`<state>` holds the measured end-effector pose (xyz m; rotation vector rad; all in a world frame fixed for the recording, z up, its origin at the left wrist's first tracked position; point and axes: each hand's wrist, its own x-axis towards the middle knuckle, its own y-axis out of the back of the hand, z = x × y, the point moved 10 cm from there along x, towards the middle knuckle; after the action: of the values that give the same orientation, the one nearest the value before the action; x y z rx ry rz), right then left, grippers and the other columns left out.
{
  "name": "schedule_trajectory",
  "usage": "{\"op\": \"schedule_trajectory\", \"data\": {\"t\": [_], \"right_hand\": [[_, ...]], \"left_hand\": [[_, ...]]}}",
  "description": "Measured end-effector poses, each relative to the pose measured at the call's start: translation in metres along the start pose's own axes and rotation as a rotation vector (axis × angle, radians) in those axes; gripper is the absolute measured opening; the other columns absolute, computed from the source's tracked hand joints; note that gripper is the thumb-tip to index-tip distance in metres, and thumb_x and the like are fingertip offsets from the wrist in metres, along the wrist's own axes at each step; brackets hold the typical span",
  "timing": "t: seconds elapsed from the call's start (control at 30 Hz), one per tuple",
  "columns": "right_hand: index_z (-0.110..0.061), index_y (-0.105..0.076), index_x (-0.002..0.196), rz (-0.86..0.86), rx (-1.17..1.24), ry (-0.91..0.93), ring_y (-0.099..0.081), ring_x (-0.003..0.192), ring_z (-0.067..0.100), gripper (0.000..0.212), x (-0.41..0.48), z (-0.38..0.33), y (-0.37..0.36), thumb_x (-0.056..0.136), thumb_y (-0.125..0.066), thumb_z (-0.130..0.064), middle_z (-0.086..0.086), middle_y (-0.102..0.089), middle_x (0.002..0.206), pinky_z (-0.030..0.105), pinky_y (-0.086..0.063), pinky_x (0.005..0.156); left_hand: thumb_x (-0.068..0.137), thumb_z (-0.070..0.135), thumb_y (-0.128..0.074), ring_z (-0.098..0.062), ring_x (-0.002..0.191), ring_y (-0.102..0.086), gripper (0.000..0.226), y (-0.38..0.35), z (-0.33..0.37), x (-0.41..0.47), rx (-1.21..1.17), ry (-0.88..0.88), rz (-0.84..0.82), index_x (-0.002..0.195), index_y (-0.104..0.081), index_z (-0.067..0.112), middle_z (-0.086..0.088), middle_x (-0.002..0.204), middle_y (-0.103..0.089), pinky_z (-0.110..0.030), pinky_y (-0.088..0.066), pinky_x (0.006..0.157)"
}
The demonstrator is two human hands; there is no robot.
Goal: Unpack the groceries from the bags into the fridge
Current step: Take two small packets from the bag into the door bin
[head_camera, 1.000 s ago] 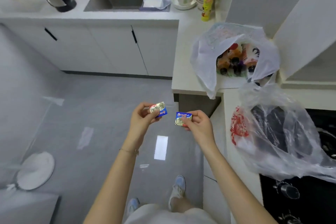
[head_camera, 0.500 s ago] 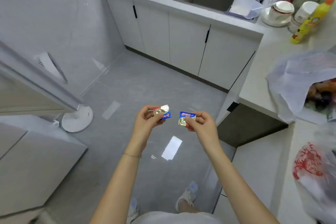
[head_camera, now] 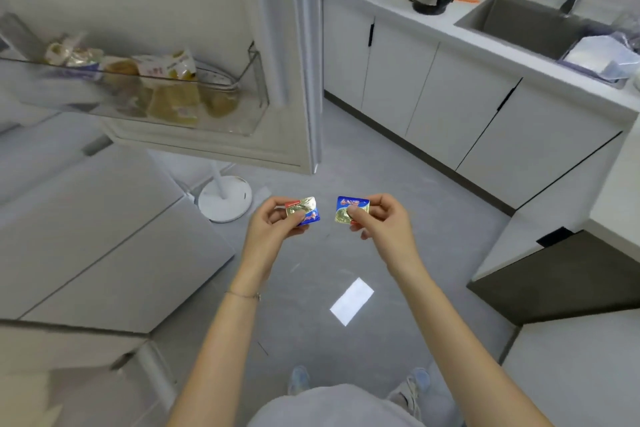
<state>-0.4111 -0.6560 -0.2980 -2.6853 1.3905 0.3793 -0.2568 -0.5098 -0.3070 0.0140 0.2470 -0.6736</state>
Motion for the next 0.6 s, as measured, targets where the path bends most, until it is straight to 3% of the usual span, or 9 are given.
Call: {"op": "schedule_trajectory", "data": {"t": [0.1, 0.37, 0.5, 0.6], "right_hand": [[-0.006, -0.055, 0.091, -0.045, -0.005, 0.023, -0.063, 0.055, 0.010, 0.015, -0.015, -0.006, -0.051, 0.085, -0.068, -0.006, 0.005, -0.071, 0.075, 0.018, -0.044, 0.049], [0.002, -0.058, 0.101, -0.180, -0.029, 0.102, -0.063, 0.058, 0.011, 0.020, -0.043, -0.040, -0.153, 0.085, -0.069, -0.006, 0.010, -0.071, 0.080, 0.019, -0.046, 0.050], [-0.008, -0.059, 0.095, -0.256, -0.041, 0.166, -0.063, 0.058, 0.010, 0.015, -0.045, -0.069, -0.186, 0.084, -0.070, -0.008, 0.006, -0.072, 0.078, 0.020, -0.046, 0.051], [-0.014, -0.058, 0.090, -0.318, -0.051, 0.231, -0.063, 0.057, 0.009, 0.015, -0.045, -0.097, -0.203, 0.084, -0.070, -0.008, 0.002, -0.072, 0.075, 0.020, -0.047, 0.052]], "left_hand": [[0.088, -0.001, -0.064, -0.017, 0.077, -0.070, 0.013, 0.051, 0.010, -0.007, -0.024, -0.029, 0.029, 0.093, -0.063, 0.010, -0.013, 0.093, -0.072, -0.025, -0.056, 0.070], [0.088, -0.001, -0.064, -0.016, 0.080, -0.071, 0.013, 0.155, 0.052, -0.020, -0.061, -0.126, 0.121, 0.098, -0.061, 0.007, -0.009, 0.093, -0.073, -0.024, -0.056, 0.070], [0.089, 0.001, -0.064, -0.015, 0.079, -0.071, 0.013, 0.183, 0.079, -0.021, -0.044, -0.186, 0.175, 0.094, -0.062, 0.012, -0.002, 0.087, -0.074, -0.026, -0.058, 0.071], [0.089, 0.004, -0.065, -0.017, 0.067, -0.067, 0.014, 0.199, 0.101, -0.023, -0.017, -0.237, 0.234, 0.092, -0.064, 0.017, -0.003, 0.085, -0.074, -0.028, -0.056, 0.070]]}}
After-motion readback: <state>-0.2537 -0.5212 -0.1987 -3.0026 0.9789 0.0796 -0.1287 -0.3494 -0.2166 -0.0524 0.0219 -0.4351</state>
